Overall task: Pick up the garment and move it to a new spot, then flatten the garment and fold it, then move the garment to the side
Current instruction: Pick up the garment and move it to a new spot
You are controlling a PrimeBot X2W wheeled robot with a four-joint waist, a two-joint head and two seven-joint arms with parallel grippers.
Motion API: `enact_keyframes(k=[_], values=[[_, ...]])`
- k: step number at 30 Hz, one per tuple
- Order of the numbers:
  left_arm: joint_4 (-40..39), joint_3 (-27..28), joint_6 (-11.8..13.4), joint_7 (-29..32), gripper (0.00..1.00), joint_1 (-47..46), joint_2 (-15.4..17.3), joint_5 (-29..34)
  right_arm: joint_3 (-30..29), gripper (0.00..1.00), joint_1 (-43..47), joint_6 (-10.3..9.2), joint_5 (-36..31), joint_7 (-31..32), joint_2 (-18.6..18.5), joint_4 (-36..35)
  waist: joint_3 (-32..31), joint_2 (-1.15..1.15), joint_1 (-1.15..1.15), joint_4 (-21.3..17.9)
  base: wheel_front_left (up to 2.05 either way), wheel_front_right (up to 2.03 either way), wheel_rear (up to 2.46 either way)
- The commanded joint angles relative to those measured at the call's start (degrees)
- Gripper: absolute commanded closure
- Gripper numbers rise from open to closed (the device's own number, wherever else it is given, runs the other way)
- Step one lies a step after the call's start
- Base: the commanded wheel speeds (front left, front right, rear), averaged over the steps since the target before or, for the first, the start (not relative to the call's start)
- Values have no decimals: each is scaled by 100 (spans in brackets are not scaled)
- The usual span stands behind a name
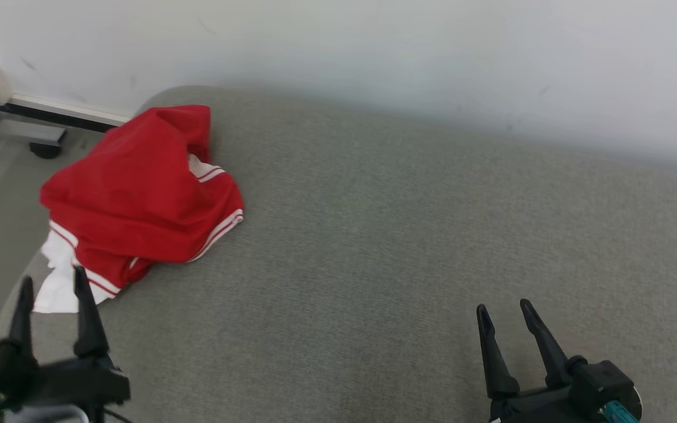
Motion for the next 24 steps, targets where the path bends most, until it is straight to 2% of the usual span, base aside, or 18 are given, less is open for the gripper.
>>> enact_keyframes(k=[1, 8, 14, 18, 24], values=[[83, 107, -50, -10, 0, -309, 82, -10, -8, 0, -124, -12, -26, -12, -8, -28, 357, 0, 0, -397, 0, 0, 0], [413, 274, -114, -10, 0, -1255, 451, -194, -36, 0, -398, -12, -77, -11, -7, -85, 771, 0, 0, -788, 0, 0, 0], [932, 129, -105, -10, 0, -2115, 1097, -634, -119, 0, -659, -12, -5, -12, -6, -175, 1138, 0, 0, -1207, 0, 0, 0], [1561, -12, -105, 14, 0, -2665, 1604, -1076, -112, 0, -761, -12, 60, -12, -4, -220, 1296, 0, 0, -1454, 0, 0, 0], [2488, -240, -99, 515, 0, -3288, 2299, -1635, -129, 0, -841, -12, 164, -11, -4, -268, 1465, 0, 0, -1720, 0, 0, 0]])
